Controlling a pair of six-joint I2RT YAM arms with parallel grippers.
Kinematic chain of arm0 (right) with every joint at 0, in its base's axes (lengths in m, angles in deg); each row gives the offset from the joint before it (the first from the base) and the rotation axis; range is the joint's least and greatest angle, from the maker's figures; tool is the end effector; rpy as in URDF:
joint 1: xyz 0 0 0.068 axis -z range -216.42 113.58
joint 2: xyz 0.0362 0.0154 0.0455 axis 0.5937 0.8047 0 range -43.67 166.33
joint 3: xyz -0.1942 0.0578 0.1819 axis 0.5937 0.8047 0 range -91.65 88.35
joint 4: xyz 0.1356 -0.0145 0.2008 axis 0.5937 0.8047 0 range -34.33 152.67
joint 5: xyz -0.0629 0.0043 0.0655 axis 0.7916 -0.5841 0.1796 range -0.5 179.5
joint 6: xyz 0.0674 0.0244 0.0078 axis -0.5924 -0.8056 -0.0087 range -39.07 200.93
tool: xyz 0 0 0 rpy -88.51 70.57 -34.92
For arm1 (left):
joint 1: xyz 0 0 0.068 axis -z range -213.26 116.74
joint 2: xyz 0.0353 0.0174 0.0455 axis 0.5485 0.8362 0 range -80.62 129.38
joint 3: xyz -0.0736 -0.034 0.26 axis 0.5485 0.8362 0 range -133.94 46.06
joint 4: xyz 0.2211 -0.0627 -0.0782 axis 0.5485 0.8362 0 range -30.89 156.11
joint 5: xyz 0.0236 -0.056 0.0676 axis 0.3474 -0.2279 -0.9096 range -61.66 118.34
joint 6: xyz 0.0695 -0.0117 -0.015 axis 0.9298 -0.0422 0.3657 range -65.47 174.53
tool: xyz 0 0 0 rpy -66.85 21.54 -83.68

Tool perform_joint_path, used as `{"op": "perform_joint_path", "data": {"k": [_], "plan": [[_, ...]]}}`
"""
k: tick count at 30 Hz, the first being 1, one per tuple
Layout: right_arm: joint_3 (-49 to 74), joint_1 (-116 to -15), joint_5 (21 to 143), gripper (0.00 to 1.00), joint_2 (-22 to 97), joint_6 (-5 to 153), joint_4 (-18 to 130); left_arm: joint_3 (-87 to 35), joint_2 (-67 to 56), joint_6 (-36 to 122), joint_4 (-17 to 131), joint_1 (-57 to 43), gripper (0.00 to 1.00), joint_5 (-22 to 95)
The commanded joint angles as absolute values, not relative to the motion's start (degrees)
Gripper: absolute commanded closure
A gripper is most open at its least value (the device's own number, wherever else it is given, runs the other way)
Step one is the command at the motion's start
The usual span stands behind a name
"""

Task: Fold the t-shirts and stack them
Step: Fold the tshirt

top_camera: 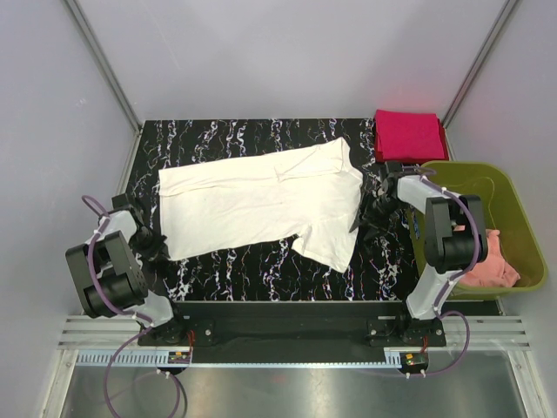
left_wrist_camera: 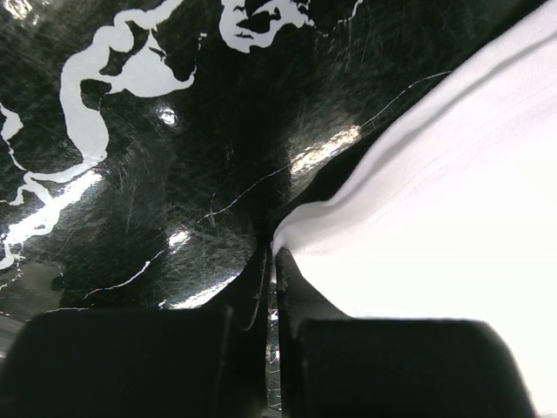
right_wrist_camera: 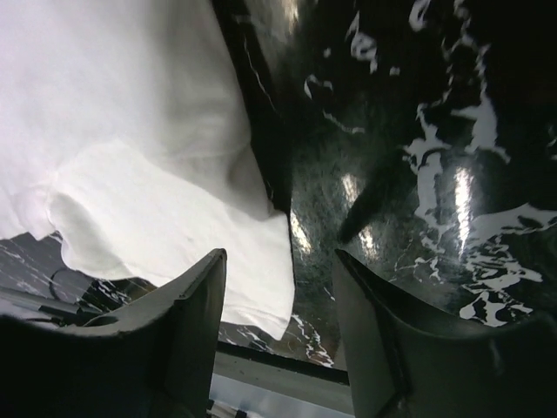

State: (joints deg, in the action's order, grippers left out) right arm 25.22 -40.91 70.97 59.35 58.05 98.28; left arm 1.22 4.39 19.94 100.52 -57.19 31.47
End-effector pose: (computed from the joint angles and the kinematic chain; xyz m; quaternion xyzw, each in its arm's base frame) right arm 0.3050 0.0430 0.1426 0.1469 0.9739 0.1713 0.0247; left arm 0.2090 0.0893 0.1447 -0.4855 0.8707 -0.0340 0.0705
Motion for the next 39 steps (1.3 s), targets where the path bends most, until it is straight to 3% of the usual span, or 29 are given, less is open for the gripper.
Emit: {"op": "perform_joint_path", "data": {"k": [1,15,21,25,28,39], "plan": [[20.6,-41.1,74.6,0.41,61.8,59.0,96.7,1.8,2.4,19.6,99.8,-57.2,1.00,31.1],[22.3,-41.1,74.7,0.57,64.8,57.2,91.7,2.3,1.6,19.6,99.8,-57.3,1.00,31.9],[23.7,-41.2,73.4,0.59,64.1,56.9,90.8,1.9,0.8,19.6,100.3,-57.3,1.00,32.0],[23.9,-41.3,71.8,0.72,63.7,56.7,90.7,1.9,0.3,18.9,100.9,-57.3,1.00,31.7],[24.5,-41.2,71.7,0.99,62.3,56.7,92.1,1.8,0.2,18.0,101.6,-57.2,1.00,31.2],[25.0,-40.9,82.2,1.00,57.4,57.2,100.1,4.9,-2.6,13.6,104.5,-57.3,1.00,26.5]]}}
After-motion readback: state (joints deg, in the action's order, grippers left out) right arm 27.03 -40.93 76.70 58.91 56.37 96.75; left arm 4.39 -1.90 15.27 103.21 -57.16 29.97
